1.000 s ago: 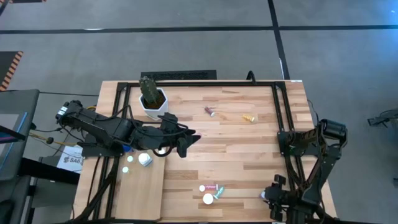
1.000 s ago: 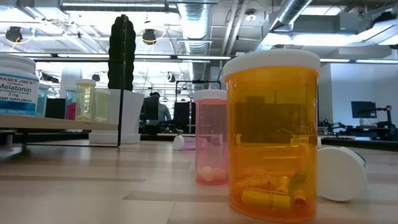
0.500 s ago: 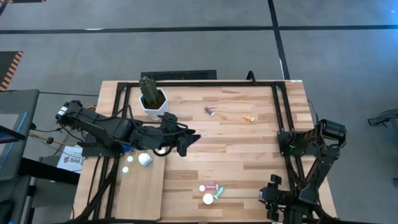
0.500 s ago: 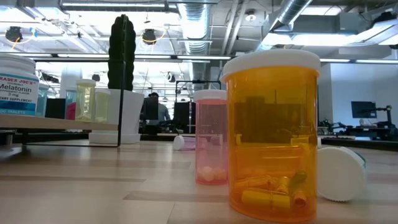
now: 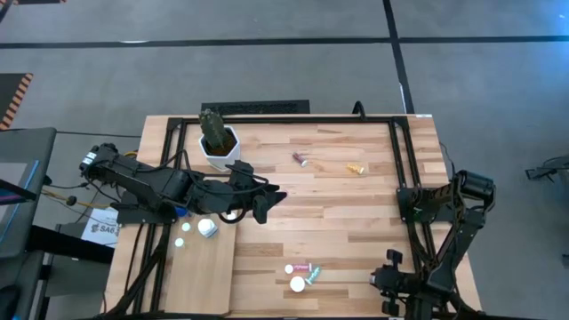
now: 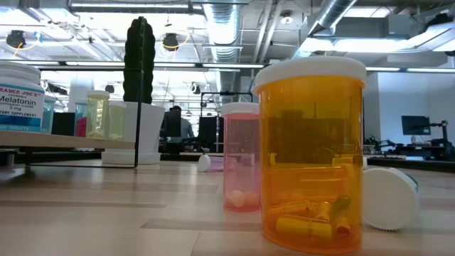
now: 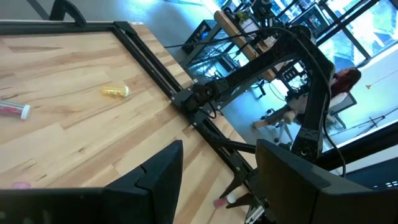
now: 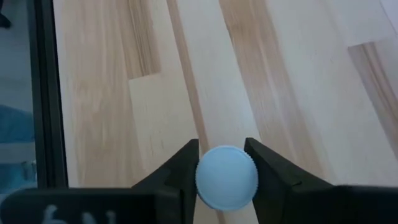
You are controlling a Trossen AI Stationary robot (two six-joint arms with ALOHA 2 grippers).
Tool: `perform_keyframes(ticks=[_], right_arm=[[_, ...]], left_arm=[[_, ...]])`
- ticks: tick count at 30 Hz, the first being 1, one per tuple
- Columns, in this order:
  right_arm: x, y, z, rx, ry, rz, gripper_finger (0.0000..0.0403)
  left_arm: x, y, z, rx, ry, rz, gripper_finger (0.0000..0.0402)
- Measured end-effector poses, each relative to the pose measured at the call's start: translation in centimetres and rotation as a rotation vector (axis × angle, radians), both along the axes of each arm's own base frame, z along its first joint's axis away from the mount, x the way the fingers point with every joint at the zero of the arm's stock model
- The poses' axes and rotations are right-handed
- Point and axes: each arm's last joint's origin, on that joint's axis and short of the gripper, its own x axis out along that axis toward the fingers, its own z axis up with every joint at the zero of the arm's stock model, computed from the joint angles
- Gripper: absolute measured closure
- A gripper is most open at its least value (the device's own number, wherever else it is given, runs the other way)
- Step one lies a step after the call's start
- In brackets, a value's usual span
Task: Pick and place medicine bottles onto shelf by color
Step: Move the light blue pill bottle to the middle of the table
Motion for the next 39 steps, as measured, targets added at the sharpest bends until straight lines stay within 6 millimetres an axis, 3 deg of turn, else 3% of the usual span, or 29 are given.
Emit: perform_keyframes(ticks=[5, 11, 20, 28, 39], right_arm=[[0.0, 0.0, 0.0, 0.0, 0.0, -0.002, 0.029], [0.6, -0.4, 0.0, -0.028, 0.01, 0.009, 0.0272], [3.4, -2.2, 1.4, -0.123, 0.051, 0.15, 0.0277], [7.0, -5.4, 2.5, -0.188, 0.075, 0.139, 0.0271], [13.7, -11.6, 3.0, -0.219, 0.078, 0.101, 0.0271]], left_arm=[[0.0, 0.0, 0.0, 0.0, 0.0, 0.0, 0.0214], [0.0, 0.0, 0.0, 0.0, 0.0, -0.001, 0.0214], [-0.2, 0.1, 0.2, 0.007, -0.002, -0.013, 0.0214], [-1.3, 1.1, 1.5, 0.079, -0.009, -0.096, 0.0214], [-5.1, 3.3, 4.5, 0.187, -0.074, -0.183, 0.0214]])
